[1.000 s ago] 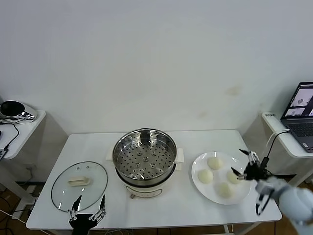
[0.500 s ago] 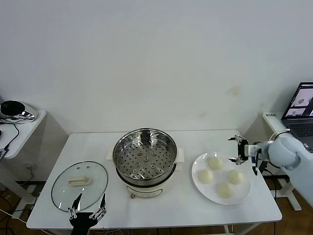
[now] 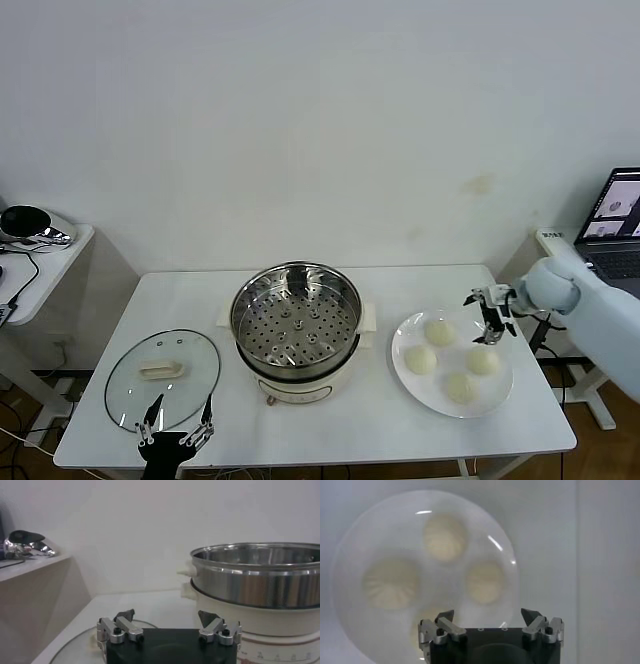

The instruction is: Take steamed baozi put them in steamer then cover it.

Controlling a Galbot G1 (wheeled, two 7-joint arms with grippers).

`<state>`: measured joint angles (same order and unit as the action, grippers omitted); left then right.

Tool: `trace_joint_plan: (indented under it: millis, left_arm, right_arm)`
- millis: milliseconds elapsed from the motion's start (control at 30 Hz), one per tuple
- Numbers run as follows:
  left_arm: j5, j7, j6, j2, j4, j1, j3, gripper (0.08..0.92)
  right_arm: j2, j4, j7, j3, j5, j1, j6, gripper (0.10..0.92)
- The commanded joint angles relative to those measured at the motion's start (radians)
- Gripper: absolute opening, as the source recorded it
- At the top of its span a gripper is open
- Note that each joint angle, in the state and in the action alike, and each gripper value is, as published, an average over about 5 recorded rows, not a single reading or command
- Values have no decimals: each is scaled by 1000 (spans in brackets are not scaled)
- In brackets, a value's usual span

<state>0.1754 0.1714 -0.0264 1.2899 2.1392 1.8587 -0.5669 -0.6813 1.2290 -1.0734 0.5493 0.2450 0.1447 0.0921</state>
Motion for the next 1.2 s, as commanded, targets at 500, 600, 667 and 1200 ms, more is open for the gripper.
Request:
trace_joint_plan:
  millis: [500,600,667,1200]
  left_arm:
    - [-9,-1,-6,0,-16,-4,-16,823]
    - [-11,0,-9,1,-18,-2,-16,823]
    - [-12,0,-11,2,-19,-1,-17,823]
    - [-16,0,-13,4,-22,-2,-15,823]
  right_arm:
    - [-231,-274,-9,65,124,-55,-53,823]
    - [-246,-294,-3,61,140,-56,-53,823]
    - [-257,-310,0,59,149,-56,-54,823]
    - [-275,-320,-16,55,156,-42,-44,702]
